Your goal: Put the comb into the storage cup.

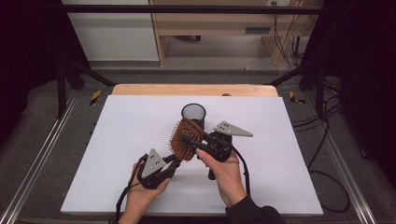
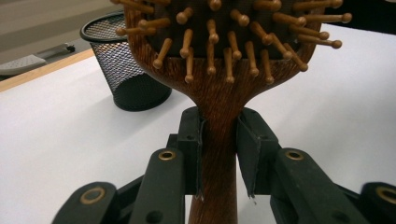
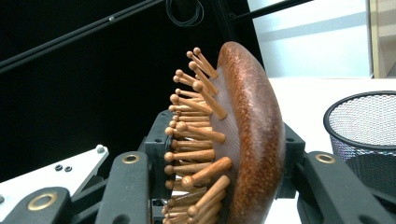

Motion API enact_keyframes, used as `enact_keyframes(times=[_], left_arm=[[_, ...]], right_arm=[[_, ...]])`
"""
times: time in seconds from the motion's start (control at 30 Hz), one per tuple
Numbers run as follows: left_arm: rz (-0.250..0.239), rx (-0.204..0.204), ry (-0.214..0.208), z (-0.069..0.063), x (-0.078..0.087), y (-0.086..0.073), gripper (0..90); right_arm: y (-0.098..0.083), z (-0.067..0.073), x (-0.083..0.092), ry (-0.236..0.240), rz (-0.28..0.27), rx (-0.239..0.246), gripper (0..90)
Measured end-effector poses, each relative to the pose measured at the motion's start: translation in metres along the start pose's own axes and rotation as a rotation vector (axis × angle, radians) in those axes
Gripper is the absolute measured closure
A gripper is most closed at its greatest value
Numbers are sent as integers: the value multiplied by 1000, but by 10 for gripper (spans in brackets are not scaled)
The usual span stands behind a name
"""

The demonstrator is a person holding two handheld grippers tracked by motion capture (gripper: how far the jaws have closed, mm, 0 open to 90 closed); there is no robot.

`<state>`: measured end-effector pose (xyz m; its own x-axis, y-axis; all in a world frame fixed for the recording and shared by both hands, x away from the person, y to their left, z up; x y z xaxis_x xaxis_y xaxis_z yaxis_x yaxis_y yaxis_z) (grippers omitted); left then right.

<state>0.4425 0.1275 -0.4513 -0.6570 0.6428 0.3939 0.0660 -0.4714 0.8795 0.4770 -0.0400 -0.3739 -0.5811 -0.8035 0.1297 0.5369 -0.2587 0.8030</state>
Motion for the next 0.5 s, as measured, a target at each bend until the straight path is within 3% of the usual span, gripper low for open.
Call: enact_keyframes(times=[0.2,0.33,0.43,0.5], left_arm=[[-16,15,10,1,0,0,685],[-68,9,11,1,4,4,609],[-88,2,34,3,8,6,502],[-90,-20,84,8,12,5,425]], right_arm=[[3,-3,3,-9,-12,-11,531],[10,-8,9,-9,-43,-31,530],[17,-12,15,-22,-68,-32,528],[21,-16,20,-27,-86,-40,528]])
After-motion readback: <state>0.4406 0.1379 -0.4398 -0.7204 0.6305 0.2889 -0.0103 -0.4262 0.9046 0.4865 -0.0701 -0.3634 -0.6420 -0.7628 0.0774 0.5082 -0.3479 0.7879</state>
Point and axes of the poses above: each handheld gripper's, and its own axes: x roughly backward along the jaws, y roughly out of its top, z roughly to its left, the point moved 4 cm from there along -x, roughly forward along the jaws, and after that the axes turned 12 degrees about -x, right-handed, at the moved point
